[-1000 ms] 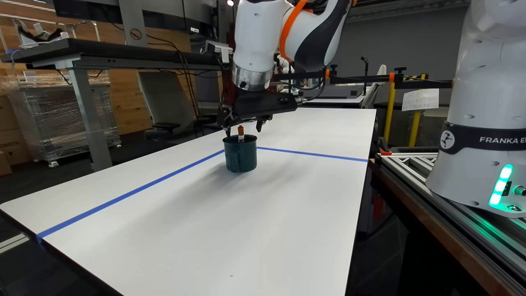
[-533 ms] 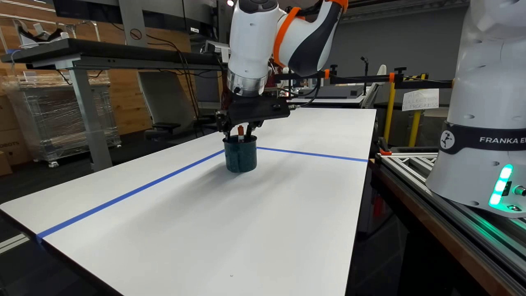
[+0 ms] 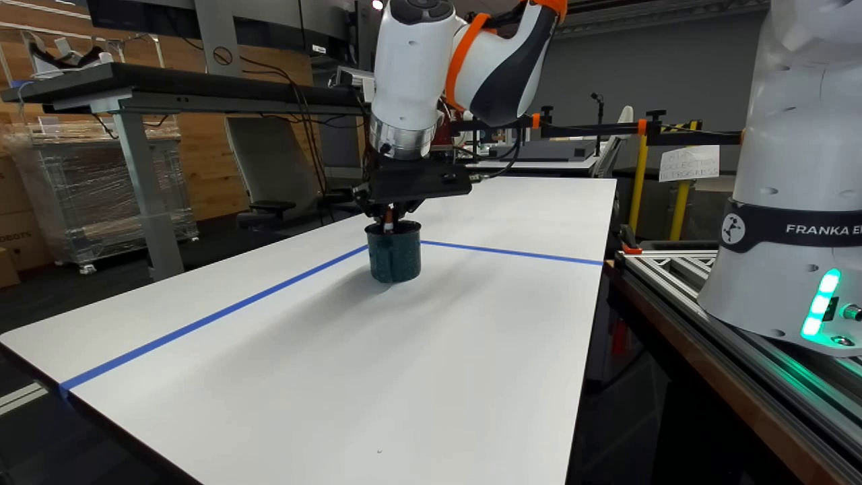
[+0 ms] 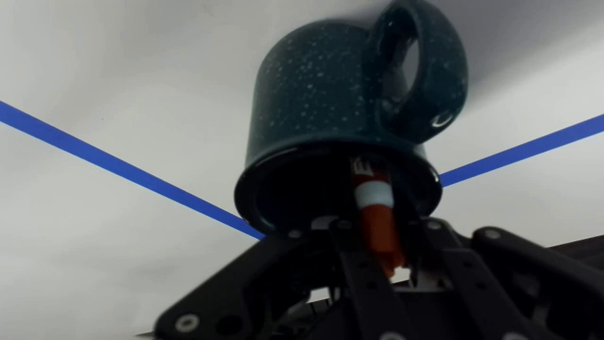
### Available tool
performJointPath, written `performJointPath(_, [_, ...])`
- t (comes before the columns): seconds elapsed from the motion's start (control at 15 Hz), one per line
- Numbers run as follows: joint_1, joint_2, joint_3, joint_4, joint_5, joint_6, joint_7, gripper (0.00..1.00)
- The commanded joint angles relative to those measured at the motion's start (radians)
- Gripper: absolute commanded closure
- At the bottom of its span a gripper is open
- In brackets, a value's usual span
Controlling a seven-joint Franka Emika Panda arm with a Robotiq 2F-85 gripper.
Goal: Take the red marker out of the mug.
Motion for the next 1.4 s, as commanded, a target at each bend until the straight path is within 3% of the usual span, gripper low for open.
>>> performJointPath(0.0, [0.013, 0.001, 0.004, 0.005, -0.044, -0.014, 0.057, 0.83])
performJointPath(0.07, [0.013, -0.001, 0.004, 0.002, -0.042, -0.011, 0.056, 0.95])
performJointPath(0.53, [0.001, -0.121, 0.019, -0.067, 0.043, 0.009, -0.055, 0.95])
performJointPath(0.6, [0.149, -0.162, -0.133, -0.082, 0.082, 0.028, -0.094, 0.95])
performJointPath(0.93, [0.28, -0.341, -0.277, -0.167, 0.328, 0.011, -0.432, 0.95])
performJointPath(1.13, [0.342, -0.402, -0.337, -0.164, 0.517, 0.077, -0.661, 0.95])
performJointPath(1.33, [0.409, -0.377, -0.383, -0.146, 0.762, 0.191, -0.889, 0.95])
